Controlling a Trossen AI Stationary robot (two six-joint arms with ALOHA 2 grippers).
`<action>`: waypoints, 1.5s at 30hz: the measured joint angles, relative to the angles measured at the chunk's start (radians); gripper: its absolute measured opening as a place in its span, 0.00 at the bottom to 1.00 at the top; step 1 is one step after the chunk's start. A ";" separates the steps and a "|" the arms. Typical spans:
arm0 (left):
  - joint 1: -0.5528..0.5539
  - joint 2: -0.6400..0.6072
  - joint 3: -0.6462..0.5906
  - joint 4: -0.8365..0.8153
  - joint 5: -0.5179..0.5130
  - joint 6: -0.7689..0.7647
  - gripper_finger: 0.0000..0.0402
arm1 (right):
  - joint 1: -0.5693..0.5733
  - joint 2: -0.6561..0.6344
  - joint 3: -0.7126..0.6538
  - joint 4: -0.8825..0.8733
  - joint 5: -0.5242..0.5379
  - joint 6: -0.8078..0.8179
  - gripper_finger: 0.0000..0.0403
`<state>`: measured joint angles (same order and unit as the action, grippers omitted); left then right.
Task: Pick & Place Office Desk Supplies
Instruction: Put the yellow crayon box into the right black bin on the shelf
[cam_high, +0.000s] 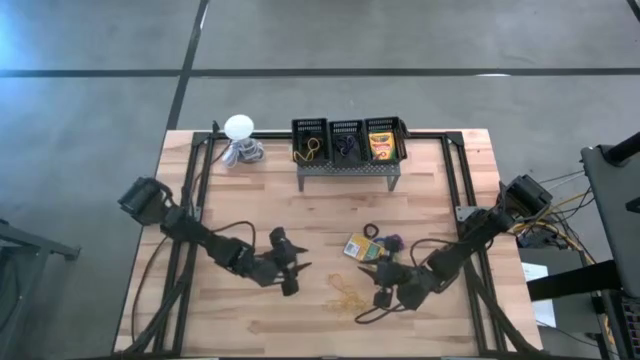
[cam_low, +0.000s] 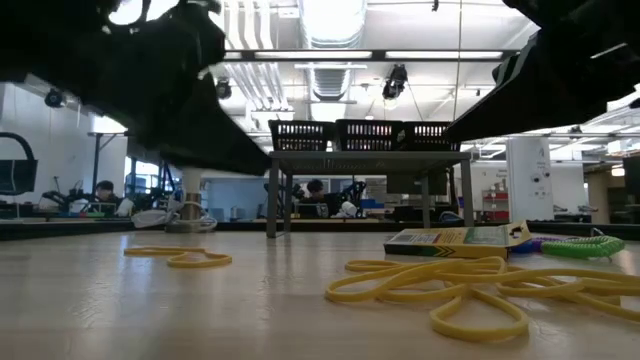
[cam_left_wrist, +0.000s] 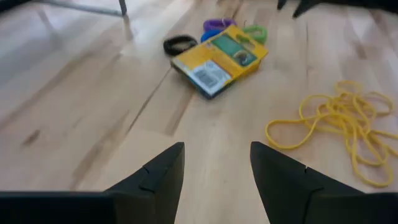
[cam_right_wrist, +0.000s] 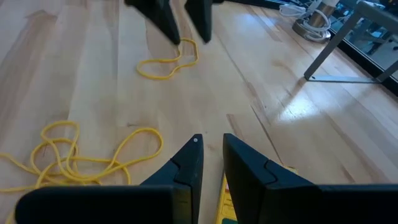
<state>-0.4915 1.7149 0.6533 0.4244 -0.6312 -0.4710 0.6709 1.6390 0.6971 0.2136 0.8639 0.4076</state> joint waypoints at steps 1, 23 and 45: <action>0.000 0.010 0.000 0.002 0.000 -0.009 0.48 | -0.001 0.000 0.000 0.001 0.000 0.000 0.14; 0.009 0.232 0.161 0.016 -0.005 0.098 0.48 | -0.074 -0.146 -0.033 -0.369 -0.236 0.161 0.43; 0.057 0.331 0.261 -0.006 0.003 0.104 0.47 | -0.035 -0.013 -0.064 -0.412 -0.190 -0.698 0.41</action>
<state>-0.4342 2.0459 0.9138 0.4187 -0.6281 -0.3668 0.6357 1.6261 0.6335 -0.1985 0.6737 -0.2906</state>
